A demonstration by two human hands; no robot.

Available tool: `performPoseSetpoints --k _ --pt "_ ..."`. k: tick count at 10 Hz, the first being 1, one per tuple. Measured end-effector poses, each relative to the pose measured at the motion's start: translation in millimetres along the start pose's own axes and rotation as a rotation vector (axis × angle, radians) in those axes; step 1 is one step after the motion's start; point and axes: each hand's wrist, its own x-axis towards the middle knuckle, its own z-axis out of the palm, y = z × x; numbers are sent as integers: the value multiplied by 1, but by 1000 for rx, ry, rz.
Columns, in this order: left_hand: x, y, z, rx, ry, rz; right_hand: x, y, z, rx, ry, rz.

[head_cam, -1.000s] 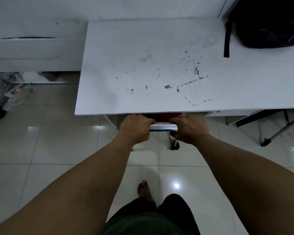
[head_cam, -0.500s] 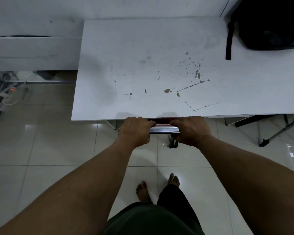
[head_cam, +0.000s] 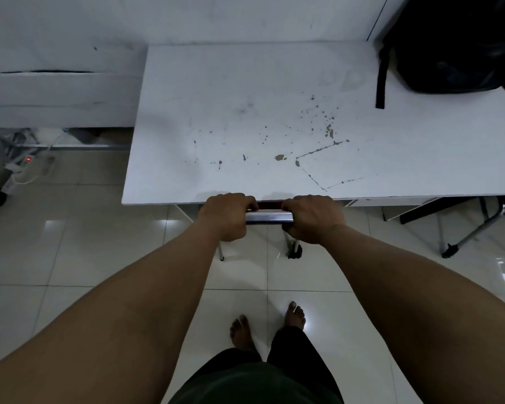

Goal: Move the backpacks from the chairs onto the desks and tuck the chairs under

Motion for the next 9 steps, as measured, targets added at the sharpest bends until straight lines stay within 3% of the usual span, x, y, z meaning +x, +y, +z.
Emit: performPoseSetpoints --k 4,7,9 --pt "-6 23 -15 -84 -260 -157 -1 2 -16 160 -322 62" --pt "-32 43 -68 -46 -278 -251 -10 2 -77 4 -318 137" --pt "-44 57 -128 -71 -166 -247 -21 8 -144 -74 -287 192"
